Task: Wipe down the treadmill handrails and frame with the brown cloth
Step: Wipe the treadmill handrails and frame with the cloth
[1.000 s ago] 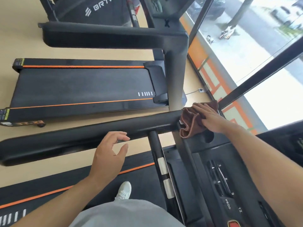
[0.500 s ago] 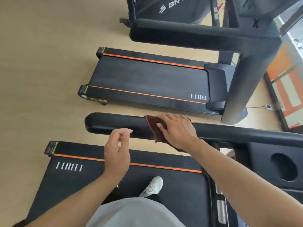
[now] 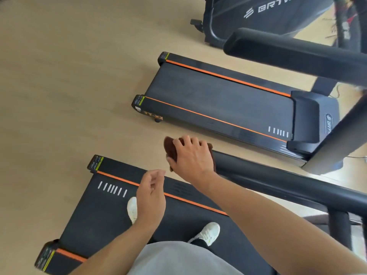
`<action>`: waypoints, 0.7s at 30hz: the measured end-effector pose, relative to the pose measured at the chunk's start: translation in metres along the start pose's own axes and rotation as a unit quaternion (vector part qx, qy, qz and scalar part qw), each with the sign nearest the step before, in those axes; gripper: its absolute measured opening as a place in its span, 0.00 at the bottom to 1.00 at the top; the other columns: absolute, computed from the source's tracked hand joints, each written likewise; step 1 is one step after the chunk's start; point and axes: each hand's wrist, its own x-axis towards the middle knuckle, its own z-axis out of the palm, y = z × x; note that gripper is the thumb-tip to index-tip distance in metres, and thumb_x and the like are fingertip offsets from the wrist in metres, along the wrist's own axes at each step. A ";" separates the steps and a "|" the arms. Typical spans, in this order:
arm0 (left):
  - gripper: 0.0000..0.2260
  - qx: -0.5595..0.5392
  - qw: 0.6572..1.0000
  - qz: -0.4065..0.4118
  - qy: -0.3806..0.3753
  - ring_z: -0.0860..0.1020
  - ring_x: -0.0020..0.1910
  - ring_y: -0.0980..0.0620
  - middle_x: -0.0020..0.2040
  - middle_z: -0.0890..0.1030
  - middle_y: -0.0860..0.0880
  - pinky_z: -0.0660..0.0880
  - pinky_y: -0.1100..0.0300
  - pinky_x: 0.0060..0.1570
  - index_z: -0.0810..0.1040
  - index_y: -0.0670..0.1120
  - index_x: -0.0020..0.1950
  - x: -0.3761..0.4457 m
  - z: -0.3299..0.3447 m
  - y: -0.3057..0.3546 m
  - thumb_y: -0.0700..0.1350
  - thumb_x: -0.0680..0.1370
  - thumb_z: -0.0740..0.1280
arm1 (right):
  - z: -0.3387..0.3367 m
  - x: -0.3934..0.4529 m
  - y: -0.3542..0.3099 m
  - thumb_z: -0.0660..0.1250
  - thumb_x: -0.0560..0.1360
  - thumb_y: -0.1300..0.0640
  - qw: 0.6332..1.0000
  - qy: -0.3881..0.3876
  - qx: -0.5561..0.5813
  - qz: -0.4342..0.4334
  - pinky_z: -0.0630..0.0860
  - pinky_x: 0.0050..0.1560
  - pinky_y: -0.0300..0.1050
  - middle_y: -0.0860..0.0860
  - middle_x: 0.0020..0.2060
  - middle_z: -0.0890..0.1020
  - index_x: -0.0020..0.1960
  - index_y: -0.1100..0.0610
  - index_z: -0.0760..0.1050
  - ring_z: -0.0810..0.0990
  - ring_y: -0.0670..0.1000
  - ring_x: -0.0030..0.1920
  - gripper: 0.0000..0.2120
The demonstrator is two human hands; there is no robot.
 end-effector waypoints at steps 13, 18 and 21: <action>0.06 0.094 0.965 -0.082 -0.231 0.80 0.58 0.54 0.53 0.83 0.56 0.75 0.47 0.65 0.80 0.56 0.52 0.159 -0.130 -0.008 0.55 0.80 0.67 | 0.012 0.048 -0.066 0.66 0.79 0.48 0.988 -0.073 -0.085 0.103 0.72 0.58 0.50 0.45 0.51 0.82 0.57 0.47 0.79 0.81 0.52 0.51 0.08; 0.12 0.002 0.933 -0.152 -0.325 0.80 0.60 0.53 0.59 0.83 0.52 0.72 0.46 0.69 0.79 0.54 0.60 0.168 -0.114 0.015 0.58 0.81 0.65 | -0.012 0.062 -0.094 0.75 0.75 0.55 0.875 0.087 0.395 0.268 0.77 0.45 0.39 0.40 0.43 0.86 0.48 0.44 0.83 0.83 0.43 0.42 0.06; 0.23 -0.164 0.902 -0.211 -0.338 0.81 0.62 0.47 0.59 0.84 0.46 0.72 0.42 0.69 0.79 0.49 0.64 0.191 -0.105 0.039 0.62 0.77 0.63 | -0.023 0.076 -0.115 0.77 0.75 0.55 0.828 0.044 0.520 0.205 0.76 0.54 0.35 0.40 0.49 0.86 0.54 0.43 0.83 0.83 0.42 0.52 0.10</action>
